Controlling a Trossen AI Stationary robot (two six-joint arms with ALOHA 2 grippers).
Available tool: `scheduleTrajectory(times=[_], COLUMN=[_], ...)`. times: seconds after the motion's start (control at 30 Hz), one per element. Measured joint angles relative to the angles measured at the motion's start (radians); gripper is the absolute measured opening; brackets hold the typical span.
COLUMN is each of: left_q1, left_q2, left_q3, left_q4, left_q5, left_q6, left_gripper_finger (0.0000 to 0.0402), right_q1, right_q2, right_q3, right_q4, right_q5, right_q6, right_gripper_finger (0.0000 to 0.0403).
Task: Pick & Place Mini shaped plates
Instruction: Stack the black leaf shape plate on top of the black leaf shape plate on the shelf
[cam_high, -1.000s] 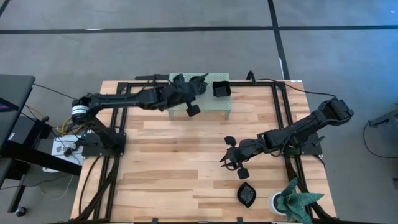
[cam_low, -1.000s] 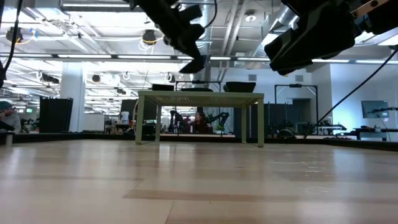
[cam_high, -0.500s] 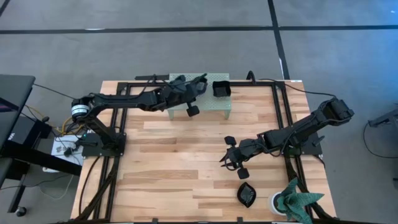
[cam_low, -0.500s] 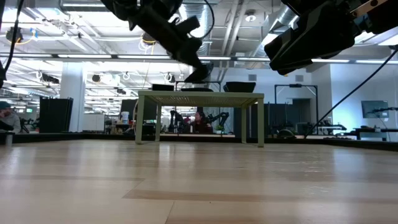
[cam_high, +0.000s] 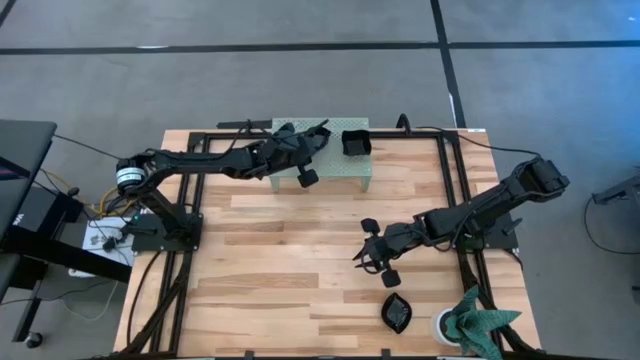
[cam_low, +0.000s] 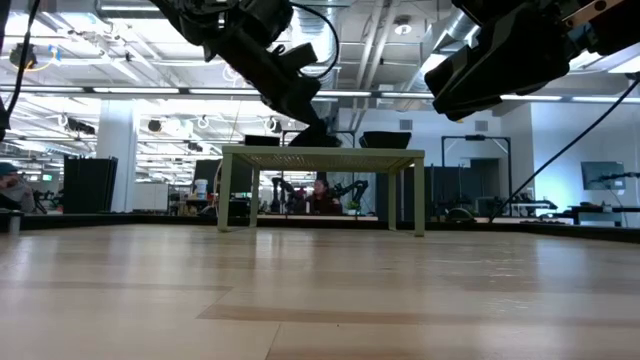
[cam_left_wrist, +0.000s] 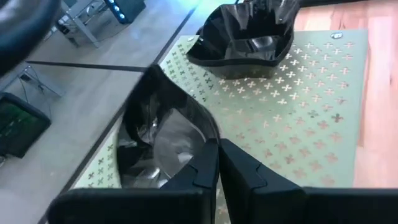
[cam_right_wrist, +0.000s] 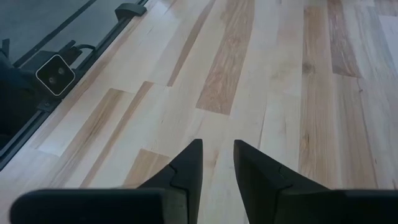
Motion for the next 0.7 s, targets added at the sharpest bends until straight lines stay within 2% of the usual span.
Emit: scheduleTrajectory(times=[0.2,0.43,0.7], left_q1=[0.003,0.031,0.009], left_q2=[0.000,0.000,0.000], left_q3=[-0.007,-0.007,-0.007], left_q4=[0.017,0.020,0.025], left_q5=[-0.056,-0.060,-0.060], left_q6=[-0.021,-0.089,-0.102], left_gripper_finger=[0.0030,0.0068,0.0102], right_q1=[0.000,0.000,0.000], right_q2=[0.000,0.000,0.000], right_q3=[0.000,0.000,0.000], right_q4=[0.000,0.000,0.000], right_q5=[0.000,0.000,0.000], right_q6=[0.000,0.000,0.000], right_gripper_finger=[0.0086,0.0086,0.0086])
